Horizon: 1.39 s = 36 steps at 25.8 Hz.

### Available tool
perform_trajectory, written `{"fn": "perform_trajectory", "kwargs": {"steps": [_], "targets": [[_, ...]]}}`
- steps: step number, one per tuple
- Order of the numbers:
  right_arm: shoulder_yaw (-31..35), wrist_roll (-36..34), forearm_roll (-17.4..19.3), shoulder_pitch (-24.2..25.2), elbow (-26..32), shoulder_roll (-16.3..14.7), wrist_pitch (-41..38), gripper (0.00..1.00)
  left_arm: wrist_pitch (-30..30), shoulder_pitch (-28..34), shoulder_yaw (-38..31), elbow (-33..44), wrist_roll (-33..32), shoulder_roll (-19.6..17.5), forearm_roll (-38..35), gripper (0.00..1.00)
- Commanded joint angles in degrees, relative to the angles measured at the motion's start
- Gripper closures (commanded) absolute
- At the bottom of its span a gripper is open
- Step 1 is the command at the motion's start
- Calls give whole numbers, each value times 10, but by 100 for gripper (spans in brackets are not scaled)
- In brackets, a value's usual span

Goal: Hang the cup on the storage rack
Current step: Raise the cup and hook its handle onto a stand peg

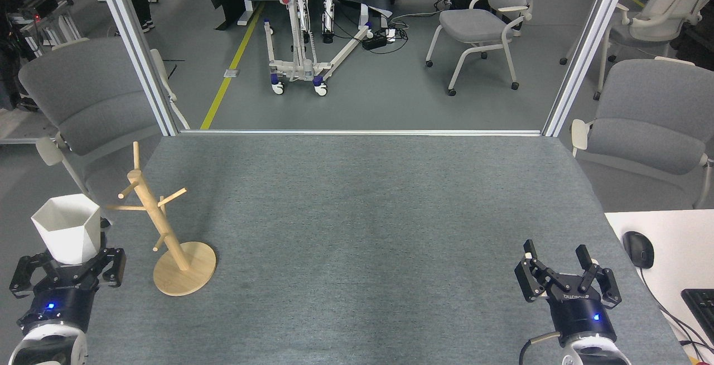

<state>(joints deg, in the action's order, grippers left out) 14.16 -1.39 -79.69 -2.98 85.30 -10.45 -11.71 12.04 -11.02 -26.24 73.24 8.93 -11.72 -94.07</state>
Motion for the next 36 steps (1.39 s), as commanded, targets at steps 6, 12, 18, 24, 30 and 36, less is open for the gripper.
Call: {"fn": "perform_trajectory", "kwargs": {"steps": [6, 12, 18, 24, 30, 36], "targets": [[3, 2, -6, -20, -6, 0, -1, 0, -4, -2, 4, 0, -18, 4, -7, 100], [1, 8, -9, -10, -6, 9, -1, 0, -4, -6, 18, 1, -20, 4, -15, 100], [-3, 8, -20, -3, -4, 8, -1, 0, -4, -1, 34, 24, -20, 4, -26, 100], [-1, 8, -19, -4, -5, 8, -1, 0, -3, 7, 35, 42, -20, 5, -45, 100], [-1, 8, -19, -6, -5, 10, -1, 0, -4, 17, 67, 43, -20, 6, -58, 100], [-1, 8, -19, -7, -5, 10, -1, 1, -5, 16, 73, 40, -21, 8, -65, 100]]}}
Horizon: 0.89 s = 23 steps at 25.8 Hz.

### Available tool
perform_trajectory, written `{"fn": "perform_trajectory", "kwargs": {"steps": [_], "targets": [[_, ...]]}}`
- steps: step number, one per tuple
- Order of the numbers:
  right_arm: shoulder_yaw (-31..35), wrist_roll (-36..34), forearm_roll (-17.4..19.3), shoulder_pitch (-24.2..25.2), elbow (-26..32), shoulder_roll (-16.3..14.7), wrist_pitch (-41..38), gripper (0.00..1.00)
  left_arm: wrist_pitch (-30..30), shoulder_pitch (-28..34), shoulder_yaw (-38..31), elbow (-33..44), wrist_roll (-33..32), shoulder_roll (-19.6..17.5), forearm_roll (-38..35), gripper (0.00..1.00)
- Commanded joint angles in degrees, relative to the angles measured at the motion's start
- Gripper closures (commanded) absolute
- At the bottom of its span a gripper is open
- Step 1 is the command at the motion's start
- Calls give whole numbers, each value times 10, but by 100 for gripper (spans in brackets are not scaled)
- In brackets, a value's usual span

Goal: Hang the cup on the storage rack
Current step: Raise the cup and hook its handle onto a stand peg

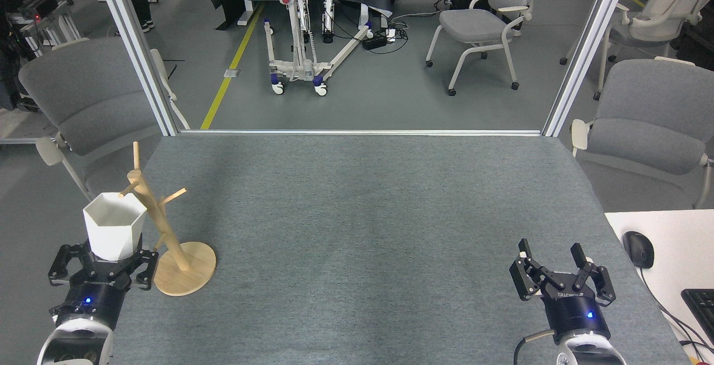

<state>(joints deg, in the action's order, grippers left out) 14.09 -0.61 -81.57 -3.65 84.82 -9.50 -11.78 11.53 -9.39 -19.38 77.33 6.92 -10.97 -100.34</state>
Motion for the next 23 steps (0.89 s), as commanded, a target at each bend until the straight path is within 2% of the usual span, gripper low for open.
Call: {"fn": "perform_trajectory", "kwargs": {"steps": [1, 3, 4, 6, 7, 8, 9, 23], "targets": [[0, 0, 0, -1, 0, 0, 0, 0, 0, 0, 5, -1, -2, 1, -2, 100], [0, 0, 0, -1, 0, 0, 0, 0, 0, 0, 6, -2, -7, 2, -2, 100], [0, 0, 0, -2, 0, 0, 0, 0, 0, 0, 7, -3, -9, 2, -2, 84], [0, 0, 0, -2, 0, 0, 0, 0, -4, -2, 6, -3, -15, 2, 0, 36], [0, 0, 0, -2, 0, 0, 0, 0, -10, -3, 6, -3, -15, 3, 0, 20], [0, 1, 0, -2, 0, 0, 0, 0, -21, -3, 6, -3, -15, 6, 1, 8], [0, 1, 0, -2, 0, 0, 0, 0, -28, -3, 6, -3, -14, 8, 1, 4], [-1, 1, 0, -2, 0, 0, 0, 0, -29, 1, 5, -33, -9, 13, 6, 2]]}}
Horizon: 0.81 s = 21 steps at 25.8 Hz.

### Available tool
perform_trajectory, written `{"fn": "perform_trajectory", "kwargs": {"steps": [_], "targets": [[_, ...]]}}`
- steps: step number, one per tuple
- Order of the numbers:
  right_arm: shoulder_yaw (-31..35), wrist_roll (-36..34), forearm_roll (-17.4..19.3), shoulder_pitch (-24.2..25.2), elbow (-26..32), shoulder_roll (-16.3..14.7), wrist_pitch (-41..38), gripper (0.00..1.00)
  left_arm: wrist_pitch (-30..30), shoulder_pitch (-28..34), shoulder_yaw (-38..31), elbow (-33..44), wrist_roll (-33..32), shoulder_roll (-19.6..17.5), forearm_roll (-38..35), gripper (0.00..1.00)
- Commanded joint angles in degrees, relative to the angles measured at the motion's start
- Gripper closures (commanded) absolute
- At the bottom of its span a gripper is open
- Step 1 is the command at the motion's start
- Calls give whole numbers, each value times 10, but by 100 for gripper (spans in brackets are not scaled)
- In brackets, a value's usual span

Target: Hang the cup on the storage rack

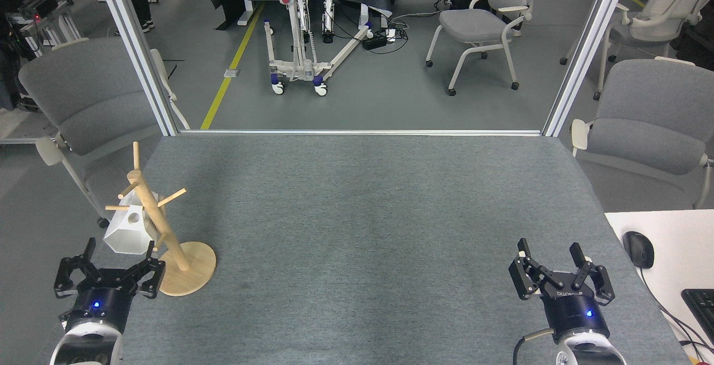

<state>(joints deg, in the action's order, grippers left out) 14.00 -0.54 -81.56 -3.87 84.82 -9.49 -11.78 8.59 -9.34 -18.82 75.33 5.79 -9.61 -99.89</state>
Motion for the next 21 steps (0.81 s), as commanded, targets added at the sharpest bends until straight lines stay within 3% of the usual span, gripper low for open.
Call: {"fn": "perform_trajectory", "kwargs": {"steps": [1, 6, 10, 15, 19, 21], "targets": [[1, 0, 0, 0, 0, 0, 0, 0, 1, 1, -3, -18, 4, -1, 1, 2], [0, 1, 0, -1, 0, -3, 0, 0, 3, 48, -6, -29, 13, -1, 7, 1], [-2, 28, -3, -5, 1, -9, 0, 0, 5, 90, 2, -30, 57, 6, 15, 1], [-2, 36, -20, -29, 0, -4, 0, 1, 28, 83, 12, -22, 62, 80, 15, 1], [-4, 35, -22, -32, 1, -2, 0, 1, 29, 34, 36, -24, 53, 162, 14, 1], [-12, 36, -22, -34, 1, -1, -2, 1, 20, 9, 54, -28, 51, 173, 15, 2]]}}
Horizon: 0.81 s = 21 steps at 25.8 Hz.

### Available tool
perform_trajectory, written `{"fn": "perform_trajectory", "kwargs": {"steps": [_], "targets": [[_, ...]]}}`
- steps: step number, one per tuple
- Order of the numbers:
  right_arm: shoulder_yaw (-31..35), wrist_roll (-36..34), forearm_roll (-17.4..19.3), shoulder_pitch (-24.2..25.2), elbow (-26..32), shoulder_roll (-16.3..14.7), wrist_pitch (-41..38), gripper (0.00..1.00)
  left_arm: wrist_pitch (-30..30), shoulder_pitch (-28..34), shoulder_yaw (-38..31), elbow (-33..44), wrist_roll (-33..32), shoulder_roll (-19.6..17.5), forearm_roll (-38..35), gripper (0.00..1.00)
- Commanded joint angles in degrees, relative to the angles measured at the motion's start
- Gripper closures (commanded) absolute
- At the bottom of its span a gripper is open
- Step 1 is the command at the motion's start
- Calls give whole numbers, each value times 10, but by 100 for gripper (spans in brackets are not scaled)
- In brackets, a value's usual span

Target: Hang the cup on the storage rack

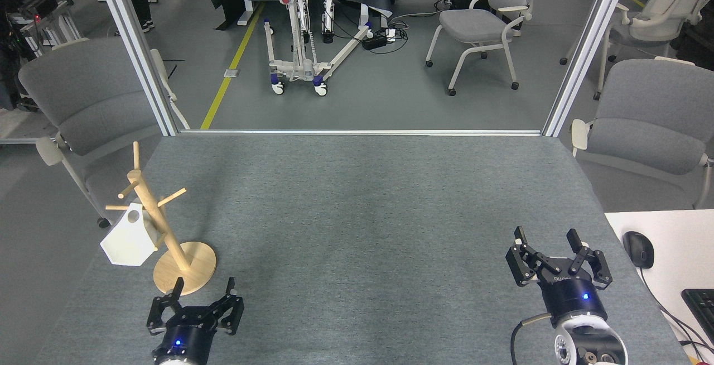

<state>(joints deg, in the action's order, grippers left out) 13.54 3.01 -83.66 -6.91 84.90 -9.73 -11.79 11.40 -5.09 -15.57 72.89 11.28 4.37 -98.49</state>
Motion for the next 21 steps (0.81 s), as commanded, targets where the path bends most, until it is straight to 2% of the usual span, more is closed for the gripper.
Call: {"fn": "perform_trajectory", "kwargs": {"steps": [1, 6, 11, 14, 17, 21], "targets": [[-14, 1, -1, -4, 0, 1, -3, 1, -23, -47, 39, -4, -7, 35, 1, 2], [-18, 2, 3, -3, -1, 2, -4, 0, -114, -106, 142, -4, -55, 35, 1, 2], [-16, 0, 5, -5, -3, 6, 0, 0, -140, -141, 161, 16, -92, 36, 6, 2], [-15, -1, 5, -6, -3, 15, -1, 0, -136, -128, 160, 59, -120, 34, 7, 2], [-18, -1, 6, -6, -4, 18, -1, 0, -134, -77, 166, 99, -129, 35, 10, 2], [-16, -1, 5, -6, -13, 31, -1, 0, -145, -54, 208, 110, -129, 34, 11, 2]]}}
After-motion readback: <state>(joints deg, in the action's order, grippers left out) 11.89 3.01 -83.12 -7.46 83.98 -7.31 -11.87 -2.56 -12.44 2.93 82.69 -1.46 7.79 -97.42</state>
